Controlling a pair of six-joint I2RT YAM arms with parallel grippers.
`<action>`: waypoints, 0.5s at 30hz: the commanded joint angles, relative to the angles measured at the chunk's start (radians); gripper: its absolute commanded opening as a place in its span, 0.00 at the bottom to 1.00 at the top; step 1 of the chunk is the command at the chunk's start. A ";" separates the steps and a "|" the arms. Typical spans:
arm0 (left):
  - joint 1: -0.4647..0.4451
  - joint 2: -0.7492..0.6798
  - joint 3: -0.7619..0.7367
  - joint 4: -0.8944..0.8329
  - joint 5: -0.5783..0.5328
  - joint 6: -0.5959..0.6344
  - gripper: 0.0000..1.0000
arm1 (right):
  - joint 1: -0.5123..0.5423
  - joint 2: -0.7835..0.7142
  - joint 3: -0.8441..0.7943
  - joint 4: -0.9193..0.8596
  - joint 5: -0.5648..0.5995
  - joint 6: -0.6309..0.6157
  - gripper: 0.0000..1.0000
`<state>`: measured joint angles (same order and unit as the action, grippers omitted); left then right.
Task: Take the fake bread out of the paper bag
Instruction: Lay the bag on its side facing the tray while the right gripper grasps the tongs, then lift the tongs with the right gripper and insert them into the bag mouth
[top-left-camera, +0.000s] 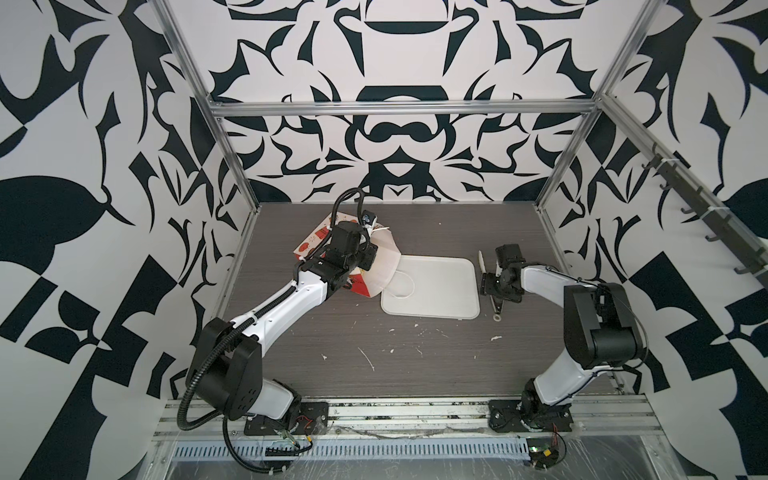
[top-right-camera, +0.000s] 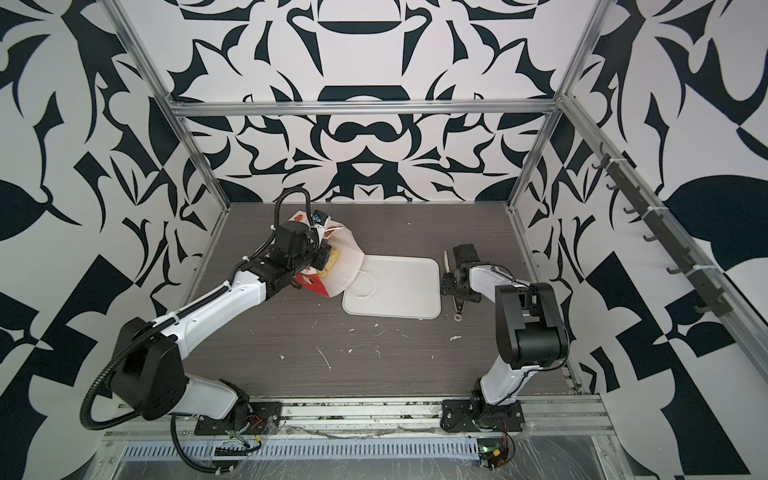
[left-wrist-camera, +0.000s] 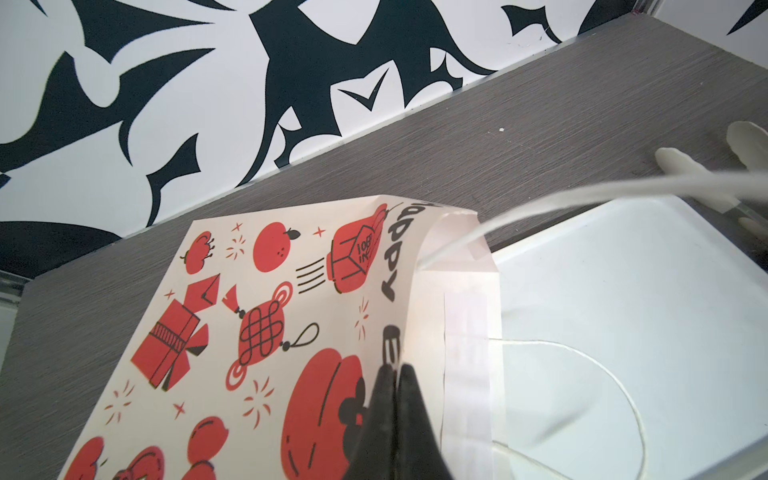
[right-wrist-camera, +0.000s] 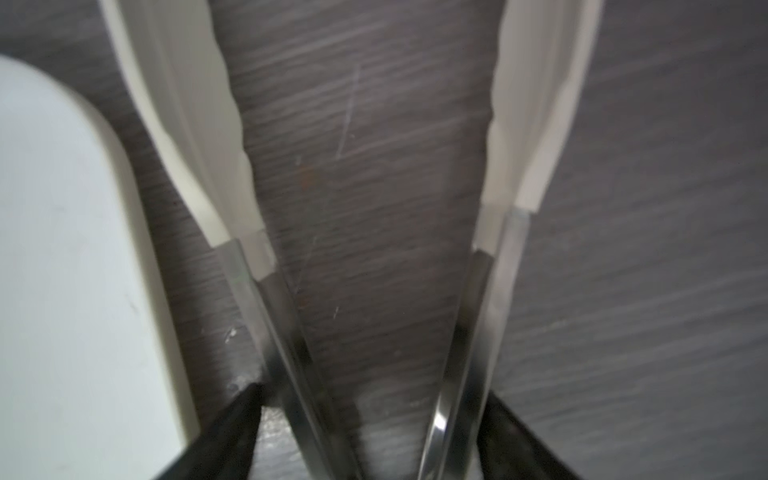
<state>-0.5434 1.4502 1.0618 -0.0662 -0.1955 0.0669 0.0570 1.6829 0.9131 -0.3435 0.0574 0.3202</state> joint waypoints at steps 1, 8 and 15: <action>-0.001 -0.041 -0.019 0.014 0.023 -0.015 0.00 | -0.008 0.001 0.024 -0.017 -0.011 -0.004 0.61; -0.001 -0.046 -0.030 0.008 0.028 -0.009 0.00 | -0.008 -0.055 -0.006 -0.044 -0.008 -0.002 0.00; -0.001 -0.079 -0.043 -0.010 0.036 -0.003 0.00 | 0.134 -0.316 -0.013 -0.107 -0.198 -0.073 0.00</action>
<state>-0.5434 1.4136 1.0309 -0.0769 -0.1787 0.0681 0.1104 1.4830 0.8646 -0.4206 -0.0345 0.2924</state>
